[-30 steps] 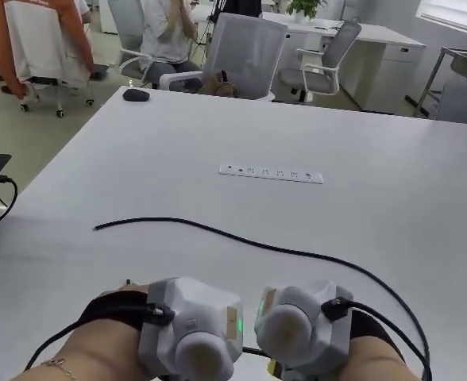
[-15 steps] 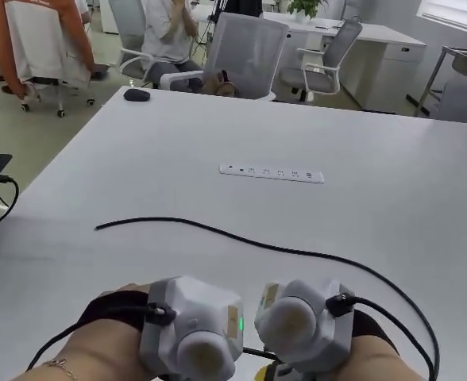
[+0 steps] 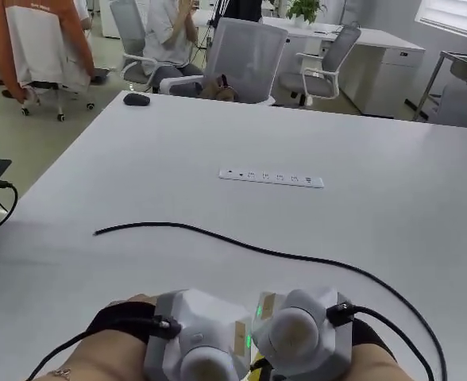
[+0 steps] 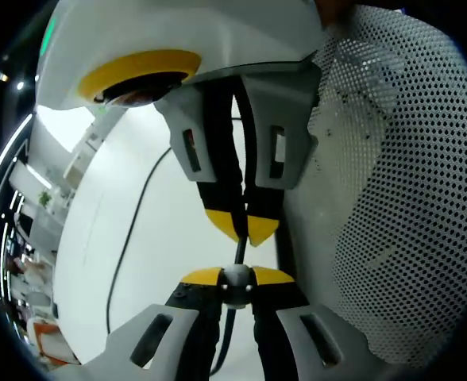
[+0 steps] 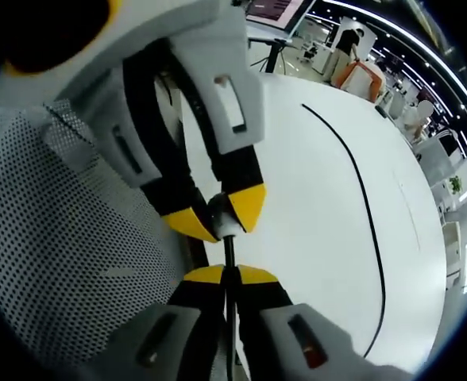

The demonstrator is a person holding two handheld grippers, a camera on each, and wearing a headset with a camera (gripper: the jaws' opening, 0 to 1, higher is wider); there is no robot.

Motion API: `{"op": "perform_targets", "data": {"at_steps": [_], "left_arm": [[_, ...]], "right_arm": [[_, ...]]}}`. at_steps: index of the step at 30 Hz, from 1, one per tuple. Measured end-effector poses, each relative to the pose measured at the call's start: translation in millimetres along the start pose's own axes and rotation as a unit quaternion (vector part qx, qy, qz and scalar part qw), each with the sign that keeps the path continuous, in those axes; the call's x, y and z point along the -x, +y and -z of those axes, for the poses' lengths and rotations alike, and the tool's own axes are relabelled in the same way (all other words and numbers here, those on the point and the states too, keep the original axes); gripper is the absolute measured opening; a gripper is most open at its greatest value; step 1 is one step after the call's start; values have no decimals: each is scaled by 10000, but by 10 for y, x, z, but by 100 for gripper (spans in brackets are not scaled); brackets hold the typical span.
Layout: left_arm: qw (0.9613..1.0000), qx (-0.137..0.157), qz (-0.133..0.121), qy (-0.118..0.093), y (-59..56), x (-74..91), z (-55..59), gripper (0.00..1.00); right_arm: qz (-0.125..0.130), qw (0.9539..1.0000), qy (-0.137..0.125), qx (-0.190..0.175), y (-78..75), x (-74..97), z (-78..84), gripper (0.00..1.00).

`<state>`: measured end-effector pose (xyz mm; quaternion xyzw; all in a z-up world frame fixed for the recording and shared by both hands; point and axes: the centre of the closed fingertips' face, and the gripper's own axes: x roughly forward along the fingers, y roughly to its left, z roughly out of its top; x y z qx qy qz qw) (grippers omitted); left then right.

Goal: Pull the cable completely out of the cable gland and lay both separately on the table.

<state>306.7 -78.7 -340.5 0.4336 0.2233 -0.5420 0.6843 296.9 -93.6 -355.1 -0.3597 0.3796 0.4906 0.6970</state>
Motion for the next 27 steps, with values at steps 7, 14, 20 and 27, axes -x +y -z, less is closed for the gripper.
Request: {"op": "perform_targets", "data": {"at_steps": [7, 14, 20, 27], "left_arm": [[9991, 283, -248, 209, 126, 43, 125, 15], [9990, 298, -261, 206, 118, 51, 107, 15], [9993, 298, -203, -7, 85, 64, -1, 15], [9989, 225, -61, -395, 14, 83, -186, 15]], "right_arm": [[467, 9926, 1084, -275, -206, 47, 472, 3], [491, 9956, 784, -118, -183, 29, 330, 12], [160, 9998, 47, 131, -30, 3, -1, 19], [119, 9995, -74, 301, -11, 16, -57, 3]]}}
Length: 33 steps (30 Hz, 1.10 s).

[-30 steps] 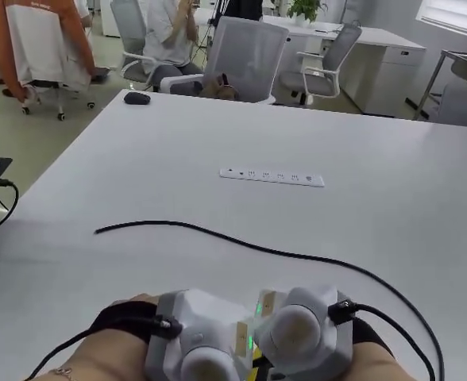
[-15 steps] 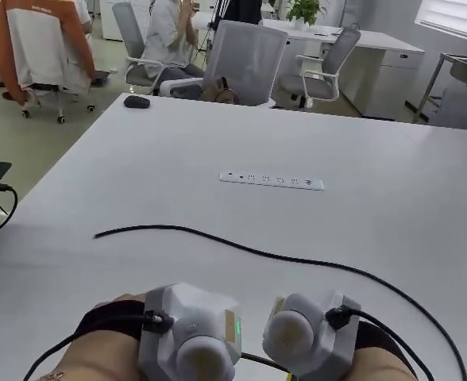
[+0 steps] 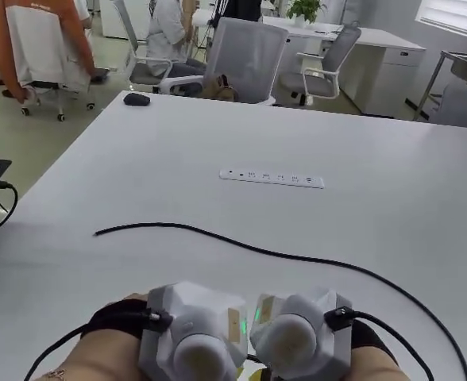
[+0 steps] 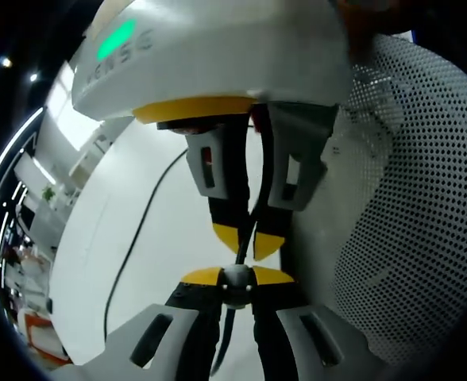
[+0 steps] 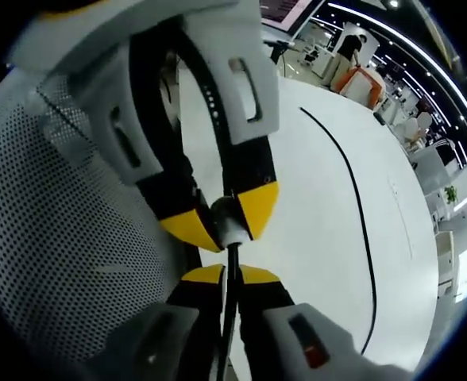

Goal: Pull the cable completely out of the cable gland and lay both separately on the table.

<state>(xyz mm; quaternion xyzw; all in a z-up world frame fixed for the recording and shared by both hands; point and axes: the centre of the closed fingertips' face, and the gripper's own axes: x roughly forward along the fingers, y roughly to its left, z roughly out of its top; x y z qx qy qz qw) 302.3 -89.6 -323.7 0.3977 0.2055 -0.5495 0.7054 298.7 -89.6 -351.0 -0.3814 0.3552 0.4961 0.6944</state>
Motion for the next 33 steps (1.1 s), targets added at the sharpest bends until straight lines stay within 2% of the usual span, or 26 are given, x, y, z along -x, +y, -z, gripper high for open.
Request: {"op": "perform_targets", "data": {"at_steps": [5, 8, 15, 21, 24, 25, 28, 30, 33], "left_arm": [[10000, 43, -1, -34, 5, -3, -9, 15], [9999, 23, -101, 91, 53, 2, 45, 15], [9988, 206, -310, 306, 167, 28, 175, 15], [9988, 174, -339, 300, 163, 38, 156, 15], [9988, 167, -330, 314, 162, 35, 164, 15], [9988, 160, -339, 305, 166, 36, 162, 15], [9989, 138, -341, 276, 164, 41, 146, 15], [9991, 70, -309, 267, 141, 40, 135, 15], [9994, 2, -289, 211, 123, 36, 98, 15]], "right_arm": [[64, 9999, 67, -106, -27, 3, 28, 2], [165, 9995, 207, -193, -87, 5, 104, 2], [326, 9978, 397, -425, -166, 30, 209, 2], [311, 9972, 487, -474, -163, 29, 258, 4], [377, 9983, 242, -370, -173, 44, 132, 15], [375, 9989, 18, -277, -170, 46, 30, 17], [396, 9987, -333, -3, -146, 76, -150, 16], [382, 9985, -380, 74, -120, 86, -179, 15], [313, 9987, -374, 142, -97, 77, -172, 3]]}}
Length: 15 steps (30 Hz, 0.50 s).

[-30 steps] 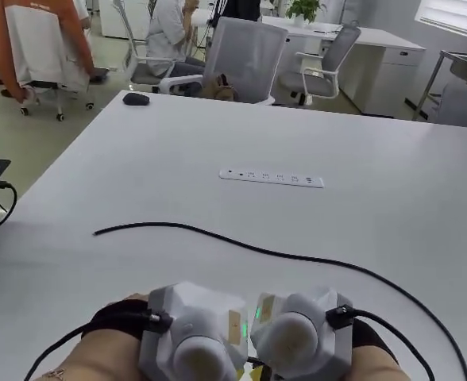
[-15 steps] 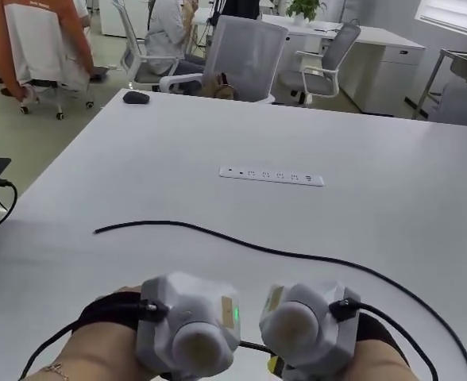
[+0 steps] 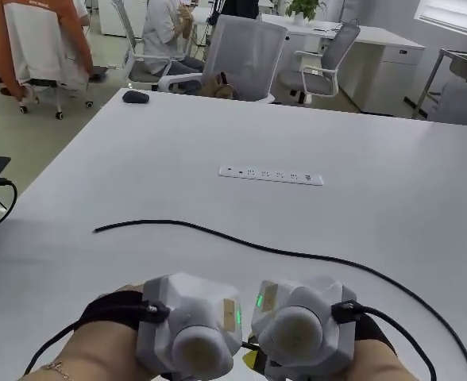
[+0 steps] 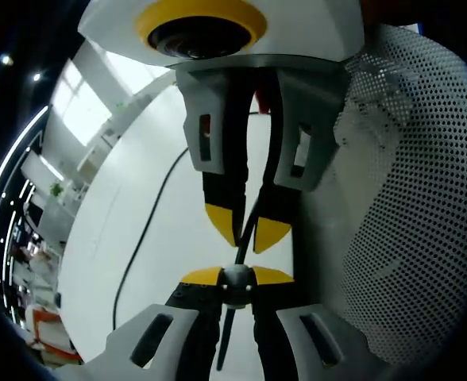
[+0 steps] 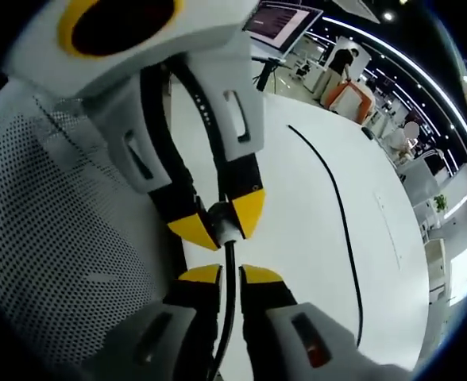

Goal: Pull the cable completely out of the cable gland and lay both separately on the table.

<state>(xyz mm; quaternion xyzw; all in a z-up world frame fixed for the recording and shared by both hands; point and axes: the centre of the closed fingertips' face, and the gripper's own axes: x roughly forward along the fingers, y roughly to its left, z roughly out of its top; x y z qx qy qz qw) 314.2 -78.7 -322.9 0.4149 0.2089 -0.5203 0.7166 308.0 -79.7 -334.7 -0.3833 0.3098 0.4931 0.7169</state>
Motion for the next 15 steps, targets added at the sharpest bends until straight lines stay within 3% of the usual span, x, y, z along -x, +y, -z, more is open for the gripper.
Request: {"op": "perform_targets", "data": {"at_steps": [7, 11, 15], "left_arm": [[9999, 76, -102, 45, 58, 5, 37, 15], [9993, 206, -215, 223, 108, 11, 122, 15], [9995, 196, -180, 184, 88, 11, 104, 15]], "right_arm": [[178, 9988, 366, -270, -103, 0, 193, 3], [245, 9970, 603, -427, -138, 4, 310, 3], [229, 9956, 778, -467, -126, 6, 384, 3]]}}
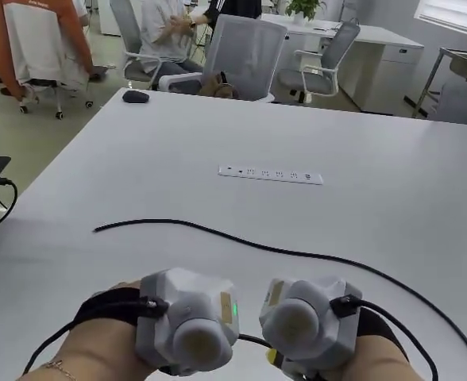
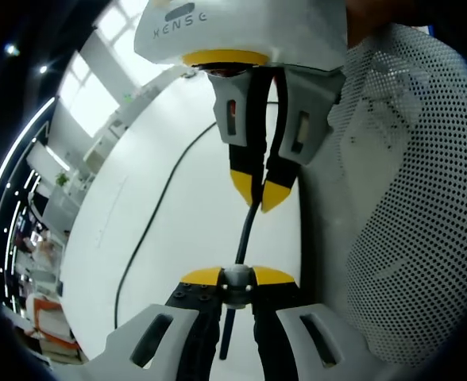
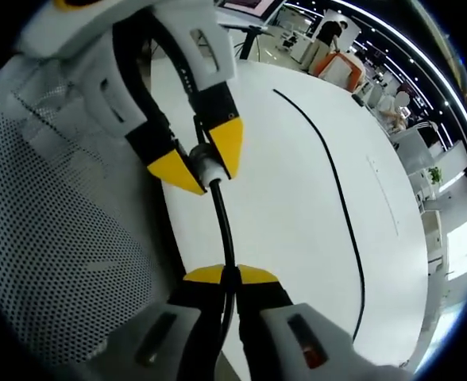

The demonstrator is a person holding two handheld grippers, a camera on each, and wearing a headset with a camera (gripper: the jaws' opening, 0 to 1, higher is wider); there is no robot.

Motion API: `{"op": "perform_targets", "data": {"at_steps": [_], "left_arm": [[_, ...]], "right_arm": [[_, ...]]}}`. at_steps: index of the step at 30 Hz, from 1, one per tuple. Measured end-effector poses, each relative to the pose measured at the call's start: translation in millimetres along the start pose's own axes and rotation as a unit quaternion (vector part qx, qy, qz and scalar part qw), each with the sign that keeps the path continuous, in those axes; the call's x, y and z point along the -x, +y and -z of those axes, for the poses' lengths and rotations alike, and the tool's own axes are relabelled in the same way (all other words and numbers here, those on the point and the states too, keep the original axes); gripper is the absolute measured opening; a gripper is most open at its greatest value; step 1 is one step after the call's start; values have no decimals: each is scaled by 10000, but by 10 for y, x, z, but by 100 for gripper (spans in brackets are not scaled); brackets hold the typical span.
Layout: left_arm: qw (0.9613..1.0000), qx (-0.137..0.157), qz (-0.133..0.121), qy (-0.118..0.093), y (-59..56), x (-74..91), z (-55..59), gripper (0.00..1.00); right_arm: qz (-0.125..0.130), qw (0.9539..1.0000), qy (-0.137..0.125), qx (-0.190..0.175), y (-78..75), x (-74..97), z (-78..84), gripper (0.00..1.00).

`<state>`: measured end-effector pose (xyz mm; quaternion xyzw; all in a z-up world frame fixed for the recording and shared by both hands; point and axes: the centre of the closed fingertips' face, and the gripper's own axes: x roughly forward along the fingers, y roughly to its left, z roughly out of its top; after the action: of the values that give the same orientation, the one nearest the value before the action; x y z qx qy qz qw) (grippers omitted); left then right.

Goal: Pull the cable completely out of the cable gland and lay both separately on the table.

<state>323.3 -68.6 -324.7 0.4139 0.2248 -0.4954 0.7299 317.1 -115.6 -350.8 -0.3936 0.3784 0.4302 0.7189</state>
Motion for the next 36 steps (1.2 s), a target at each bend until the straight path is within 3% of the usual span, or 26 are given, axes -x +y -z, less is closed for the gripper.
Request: {"op": "perform_targets", "data": {"at_steps": [6, 10, 11, 12, 13, 19, 23, 27, 30, 34, 36], "left_arm": [[9999, 107, -91, 14, 69, 21, 34, 15], [10000, 47, -56, -1, 41, 21, 16, 15], [10000, 57, -41, -6, 34, 16, 11, 15], [10000, 40, -30, -26, 25, 13, -2, 15], [10000, 5, -36, -47, 25, 15, -16, 15], [9997, -72, 16, -231, -8, 29, -95, 15], [9995, -130, 48, -275, -23, 7, -118, 15], [9994, -96, 43, -335, -22, 7, -145, 15], [9997, -22, -12, -257, 16, 14, -96, 15], [9998, 33, -64, -208, 38, 22, -69, 15], [9998, 74, -76, -172, 52, 20, -48, 15]], "right_arm": [[79, 9996, 186, -182, -59, 6, 94, 3], [-51, 9998, 151, -128, -4, -3, 70, 5], [-37, 9999, 87, -106, 3, -5, 33, 12], [37, 9998, -174, 59, -15, -3, -83, 18], [32, 9996, -278, 100, -7, 7, -133, 20], [-243, 9956, -905, -9, 105, 82, -385, 15], [-124, 9962, -857, 84, 65, 76, -362, 4], [-102, 9965, -824, -19, 46, 74, -334, 4], [52, 9991, -417, 89, -10, 42, -181, 4], [87, 9992, -377, -73, -50, 39, -148, 4], [121, 9997, -189, -91, -66, 24, -72, 4]]}}
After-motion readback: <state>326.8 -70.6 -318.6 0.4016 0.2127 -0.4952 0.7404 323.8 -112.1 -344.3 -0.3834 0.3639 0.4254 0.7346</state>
